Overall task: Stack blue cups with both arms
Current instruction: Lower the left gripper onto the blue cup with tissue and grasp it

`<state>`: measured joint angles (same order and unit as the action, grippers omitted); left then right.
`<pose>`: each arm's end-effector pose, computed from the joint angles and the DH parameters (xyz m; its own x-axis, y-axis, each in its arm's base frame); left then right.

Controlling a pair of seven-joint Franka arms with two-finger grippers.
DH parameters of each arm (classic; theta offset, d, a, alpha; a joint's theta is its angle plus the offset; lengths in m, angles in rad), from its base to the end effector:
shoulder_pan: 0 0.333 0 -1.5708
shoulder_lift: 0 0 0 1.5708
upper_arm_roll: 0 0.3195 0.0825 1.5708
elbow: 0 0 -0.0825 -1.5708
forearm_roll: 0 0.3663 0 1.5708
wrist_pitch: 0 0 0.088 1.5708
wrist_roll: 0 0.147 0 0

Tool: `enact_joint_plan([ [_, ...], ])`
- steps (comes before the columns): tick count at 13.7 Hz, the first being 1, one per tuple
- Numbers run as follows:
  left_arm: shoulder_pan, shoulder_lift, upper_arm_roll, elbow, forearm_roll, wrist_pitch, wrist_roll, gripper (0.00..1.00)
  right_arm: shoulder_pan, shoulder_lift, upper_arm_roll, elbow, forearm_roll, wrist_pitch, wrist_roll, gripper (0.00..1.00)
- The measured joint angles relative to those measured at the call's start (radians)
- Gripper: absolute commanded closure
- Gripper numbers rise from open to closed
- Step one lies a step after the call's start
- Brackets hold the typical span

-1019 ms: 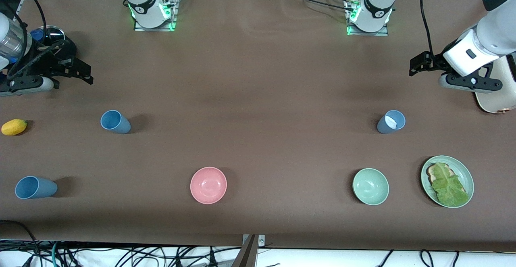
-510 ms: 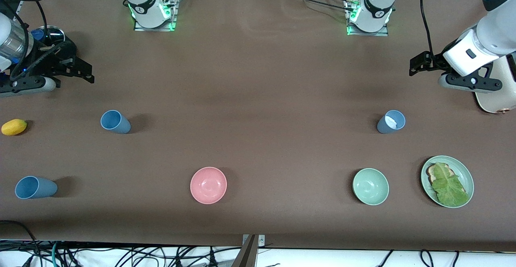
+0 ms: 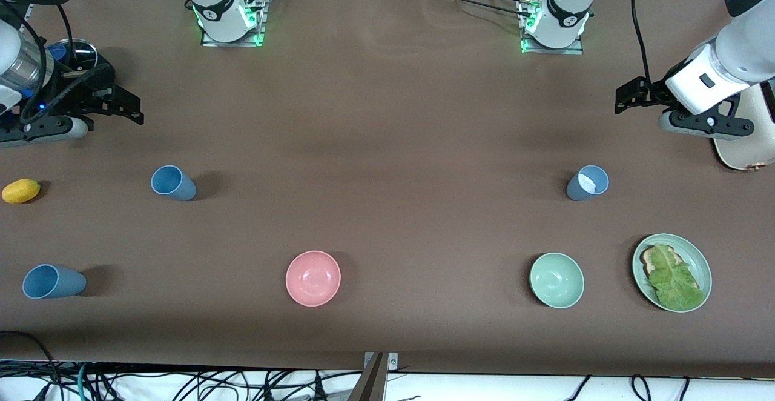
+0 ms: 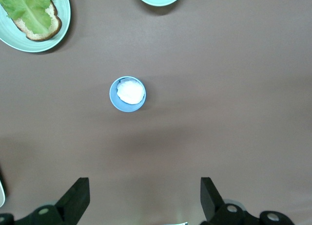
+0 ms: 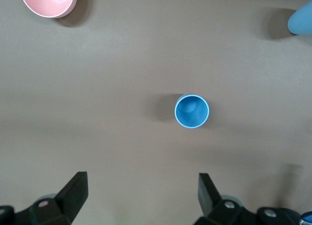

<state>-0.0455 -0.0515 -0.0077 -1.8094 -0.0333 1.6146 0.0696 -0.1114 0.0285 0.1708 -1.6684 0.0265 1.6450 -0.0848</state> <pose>0.5063 -0.0318 0.5113 0.9828 -0.1204 -0.1402 -0.1156 -0.9924 0.0422 0.5444 0.0351 0.5347 0.9887 0.1418 -0.0487 0.1402 -0.9895 -0.0354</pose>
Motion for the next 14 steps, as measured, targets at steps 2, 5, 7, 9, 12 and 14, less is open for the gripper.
enact_joint_plan([
  [2, 0.003, 0.021, 0.002, 0.0, 0.002, 0.005, 0.0, 0.0, 0.002, 0.0, 0.0, 0.0, 0.0, -0.001, 0.0, 0.0],
  [5, 0.016, 0.089, 0.005, -0.001, 0.022, 0.042, 0.0, 0.0, 0.005, 0.002, 0.001, -0.004, 0.0, 0.0, 0.0, 0.0],
  [7, 0.02, 0.158, 0.006, -0.003, 0.037, 0.103, 0.0, 0.0, 0.01, 0.004, 0.004, -0.007, 0.0, 0.0, 0.001, 0.0],
  [9, 0.036, 0.246, 0.008, -0.007, 0.039, 0.172, 0.001, 0.0, 0.011, 0.005, 0.006, -0.011, 0.0, 0.0, 0.001, 0.0],
  [12, 0.07, 0.376, 0.009, -0.011, 0.039, 0.26, 0.033, 0.0, 0.011, 0.006, 0.006, -0.013, 0.0, 0.001, 0.001, 0.0],
  [14, 0.093, 0.432, 0.01, -0.017, 0.039, 0.304, 0.083, 0.0, 0.011, 0.007, 0.006, -0.016, 0.0, 0.003, 0.001, 0.0],
])
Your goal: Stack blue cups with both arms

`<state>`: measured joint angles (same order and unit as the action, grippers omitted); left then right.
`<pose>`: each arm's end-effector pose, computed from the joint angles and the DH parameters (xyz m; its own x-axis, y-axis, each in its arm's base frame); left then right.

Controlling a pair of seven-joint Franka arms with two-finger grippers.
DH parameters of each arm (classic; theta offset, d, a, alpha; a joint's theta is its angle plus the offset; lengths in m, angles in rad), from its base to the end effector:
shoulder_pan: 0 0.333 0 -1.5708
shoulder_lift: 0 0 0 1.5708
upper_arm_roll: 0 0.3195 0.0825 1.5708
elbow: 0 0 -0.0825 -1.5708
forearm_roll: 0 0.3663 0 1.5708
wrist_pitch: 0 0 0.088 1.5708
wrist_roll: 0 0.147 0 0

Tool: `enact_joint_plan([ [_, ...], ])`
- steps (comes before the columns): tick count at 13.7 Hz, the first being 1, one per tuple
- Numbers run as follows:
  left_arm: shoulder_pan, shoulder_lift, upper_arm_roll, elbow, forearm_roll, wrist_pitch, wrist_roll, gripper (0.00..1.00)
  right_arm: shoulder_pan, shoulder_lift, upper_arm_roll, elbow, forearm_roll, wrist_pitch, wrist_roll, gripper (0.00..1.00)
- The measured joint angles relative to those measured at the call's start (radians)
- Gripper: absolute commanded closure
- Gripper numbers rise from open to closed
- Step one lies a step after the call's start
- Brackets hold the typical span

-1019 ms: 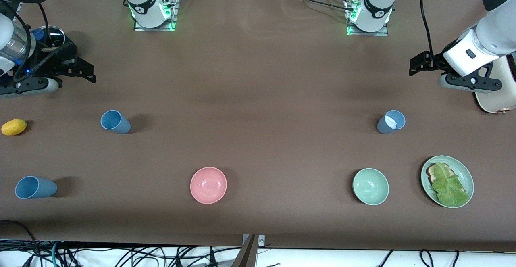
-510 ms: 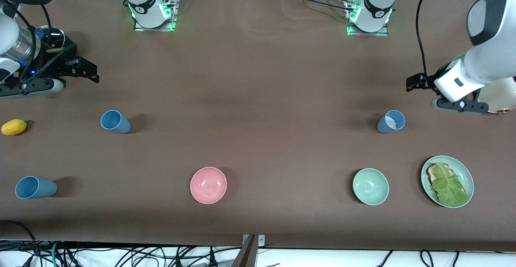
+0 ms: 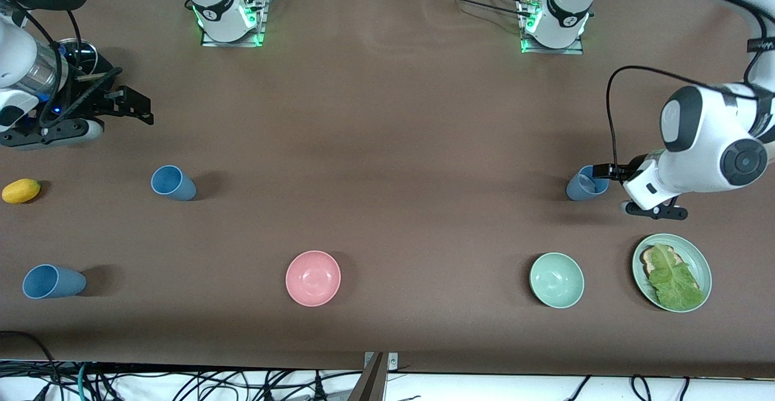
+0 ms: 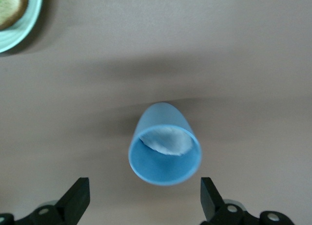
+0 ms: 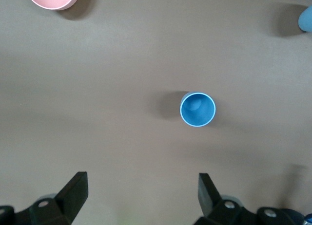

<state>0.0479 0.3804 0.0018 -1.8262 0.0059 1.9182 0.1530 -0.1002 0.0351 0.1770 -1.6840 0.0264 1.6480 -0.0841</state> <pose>0.5808 0.0295 0.2819 0.9534 -0.1071 -0.2819 -0.1004 -0.9942 0.0380 0.5436 0.0443 0.5244 0.9851 0.1583 -0.0676 0.1560 -0.9870 -0.0381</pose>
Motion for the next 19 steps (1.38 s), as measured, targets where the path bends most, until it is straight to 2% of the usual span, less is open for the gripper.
enact_joint_plan([
  [3, 0.03, 0.045, 0.0, -0.029, 0.0, 0.088, 0.051, 0.01, 0.0, 0.001, 0.0, -0.007, 0.0, 0.003, 0.0, 0.0],
  [4, 0.036, 0.055, 0.0, -0.046, 0.0, 0.116, 0.06, 0.09, 0.0, 0.001, 0.0, -0.008, 0.0, 0.004, 0.0, 0.0],
  [5, 0.039, 0.063, 0.0, -0.068, 0.0, 0.145, 0.066, 0.28, 0.0, 0.002, 0.0, -0.009, 0.0, 0.004, 0.0, 0.0],
  [6, 0.039, 0.066, 0.0, -0.095, 0.0, 0.169, 0.068, 0.67, 0.0, 0.002, 0.0, -0.009, 0.0, 0.004, 0.0, 0.0],
  [7, 0.039, 0.067, -0.001, -0.115, 0.0, 0.185, 0.069, 0.93, 0.0, 0.002, 0.0, -0.01, 0.0, 0.006, 0.0, 0.0],
  [8, 0.039, 0.067, -0.001, -0.126, 0.0, 0.194, 0.069, 1.0, 0.0, 0.002, 0.0, -0.01, 0.0, 0.007, 0.0, 0.0],
  [16, 0.036, 0.06, -0.013, -0.125, -0.028, 0.203, 0.066, 1.0, 0.0, 0.003, 0.0, -0.013, -0.001, 0.008, 0.0, 0.0],
  [19, 0.031, 0.057, -0.072, -0.097, -0.033, 0.176, -0.022, 1.0, 0.0, 0.003, 0.0, -0.013, -0.001, 0.007, 0.0, 0.0],
])
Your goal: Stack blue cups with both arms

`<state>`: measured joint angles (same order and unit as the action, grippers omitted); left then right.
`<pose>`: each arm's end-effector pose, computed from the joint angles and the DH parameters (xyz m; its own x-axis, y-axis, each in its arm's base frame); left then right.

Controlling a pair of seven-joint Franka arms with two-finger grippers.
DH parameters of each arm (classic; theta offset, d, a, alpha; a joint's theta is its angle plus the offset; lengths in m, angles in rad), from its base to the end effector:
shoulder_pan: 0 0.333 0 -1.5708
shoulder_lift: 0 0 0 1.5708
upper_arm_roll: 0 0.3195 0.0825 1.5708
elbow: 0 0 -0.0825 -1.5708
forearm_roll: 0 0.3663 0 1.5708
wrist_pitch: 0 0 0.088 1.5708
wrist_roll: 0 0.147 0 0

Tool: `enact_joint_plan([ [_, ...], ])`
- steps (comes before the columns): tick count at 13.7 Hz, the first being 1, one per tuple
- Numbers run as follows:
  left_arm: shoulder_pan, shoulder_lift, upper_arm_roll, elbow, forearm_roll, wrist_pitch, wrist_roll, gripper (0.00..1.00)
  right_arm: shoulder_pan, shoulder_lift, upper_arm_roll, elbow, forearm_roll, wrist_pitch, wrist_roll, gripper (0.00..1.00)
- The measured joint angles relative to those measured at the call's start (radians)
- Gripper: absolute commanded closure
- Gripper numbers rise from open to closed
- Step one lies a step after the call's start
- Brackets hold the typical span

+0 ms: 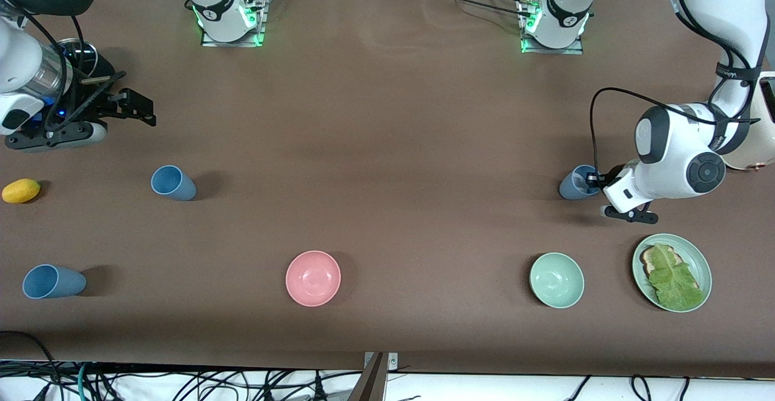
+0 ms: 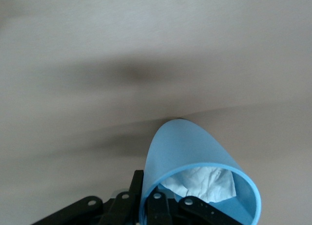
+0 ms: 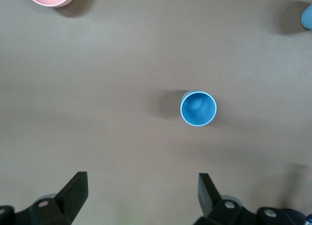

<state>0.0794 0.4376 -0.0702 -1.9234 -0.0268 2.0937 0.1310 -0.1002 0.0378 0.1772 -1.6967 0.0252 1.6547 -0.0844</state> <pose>0.5727 0.0035 0.2209 0.9607 -0.1098 -0.2550 -0.0915 -0.9924 0.0826 0.5435 0.0441 0.5177 0.9844 0.1587 -0.0762 0.1562 -0.9870 -0.0381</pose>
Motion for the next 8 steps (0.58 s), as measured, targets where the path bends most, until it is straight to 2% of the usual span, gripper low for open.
enact_joint_plan([
  [5, -0.023, -0.002, -0.223, 0.043, -0.002, -0.03, -0.413, 1.0, 0.0, 0.0, 0.0, 0.0, 0.0, -0.001, 0.0, 0.0],
  [8, -0.075, 0.0, -0.306, 0.058, -0.002, -0.03, -0.62, 1.0, 0.0, 0.002, 0.0, -0.006, 0.0, 0.002, 0.0, 0.0],
])
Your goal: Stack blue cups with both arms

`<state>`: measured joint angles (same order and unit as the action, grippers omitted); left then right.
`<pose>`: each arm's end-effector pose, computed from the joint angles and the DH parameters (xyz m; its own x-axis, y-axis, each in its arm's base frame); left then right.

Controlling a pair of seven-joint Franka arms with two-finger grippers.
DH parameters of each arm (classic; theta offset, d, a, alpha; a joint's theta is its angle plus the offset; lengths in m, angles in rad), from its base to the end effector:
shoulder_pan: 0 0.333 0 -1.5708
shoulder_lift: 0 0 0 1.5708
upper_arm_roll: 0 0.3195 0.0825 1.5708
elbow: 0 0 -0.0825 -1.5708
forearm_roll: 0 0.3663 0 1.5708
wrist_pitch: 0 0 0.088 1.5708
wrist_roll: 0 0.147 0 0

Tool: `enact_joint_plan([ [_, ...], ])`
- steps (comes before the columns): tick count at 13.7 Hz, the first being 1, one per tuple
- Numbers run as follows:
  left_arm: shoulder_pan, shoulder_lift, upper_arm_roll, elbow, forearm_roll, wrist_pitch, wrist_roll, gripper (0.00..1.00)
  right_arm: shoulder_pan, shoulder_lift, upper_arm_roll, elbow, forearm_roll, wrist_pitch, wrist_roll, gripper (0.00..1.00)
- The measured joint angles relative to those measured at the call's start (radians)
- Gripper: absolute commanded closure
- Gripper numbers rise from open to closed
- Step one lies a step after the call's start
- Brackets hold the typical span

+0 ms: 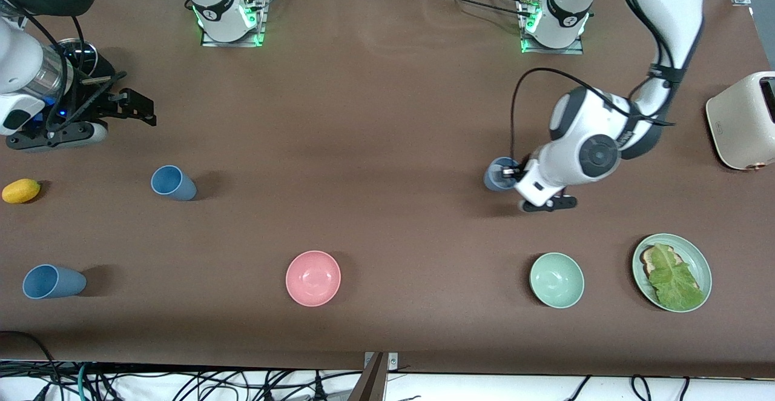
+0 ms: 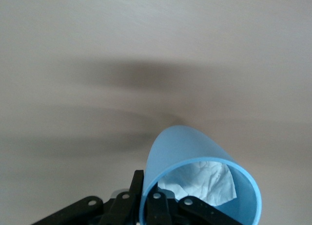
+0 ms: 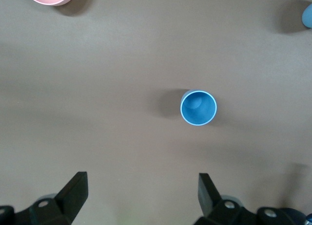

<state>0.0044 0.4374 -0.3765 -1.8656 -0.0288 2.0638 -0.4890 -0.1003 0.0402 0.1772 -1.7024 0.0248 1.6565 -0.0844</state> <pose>0.5521 -0.2103 0.2577 0.9537 0.1353 -0.2688 0.1562 -0.9860 0.0579 0.5434 0.0440 0.5140 0.9839 0.1587 -0.0824 0.1559 -0.9870 -0.0386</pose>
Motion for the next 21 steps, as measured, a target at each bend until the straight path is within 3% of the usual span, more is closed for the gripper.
enact_joint_plan([
  [3, -0.141, 0.038, -0.01, 0.066, 0.0, 0.001, -0.183, 1.0, 0.0, 0.033, 0.0, -0.027, 0.0, 0.057, 0.0, 0.0],
  [6, -0.214, 0.105, -0.01, 0.112, 0.0, 0.026, -0.231, 1.0, 0.0, 0.083, -0.001, -0.104, -0.003, 0.196, 0.0, 0.0],
  [8, -0.222, 0.139, -0.009, 0.121, 0.0, 0.052, -0.229, 0.91, 0.0, 0.109, -0.001, -0.188, -0.009, 0.312, 0.0, 0.0],
  [9, -0.222, 0.149, -0.009, 0.123, 0.0, 0.056, -0.228, 0.39, 0.0, 0.124, -0.001, -0.22, -0.015, 0.357, 0.0, 0.0],
  [10, -0.222, 0.153, -0.009, 0.125, 0.0, 0.056, -0.227, 0.01, 0.0, 0.144, -0.001, -0.241, -0.024, 0.39, -0.003, 0.0],
  [16, -0.21, 0.121, -0.003, 0.186, 0.0, 0.025, -0.225, 0.0, -0.004, 0.271, -0.029, -0.252, -0.062, 0.527, -0.078, 0.0],
  [21, -0.118, 0.041, 0.011, 0.359, 0.0, -0.309, -0.058, 0.0, -0.006, 0.332, -0.047, -0.251, -0.068, 0.559, -0.094, 0.0],
])
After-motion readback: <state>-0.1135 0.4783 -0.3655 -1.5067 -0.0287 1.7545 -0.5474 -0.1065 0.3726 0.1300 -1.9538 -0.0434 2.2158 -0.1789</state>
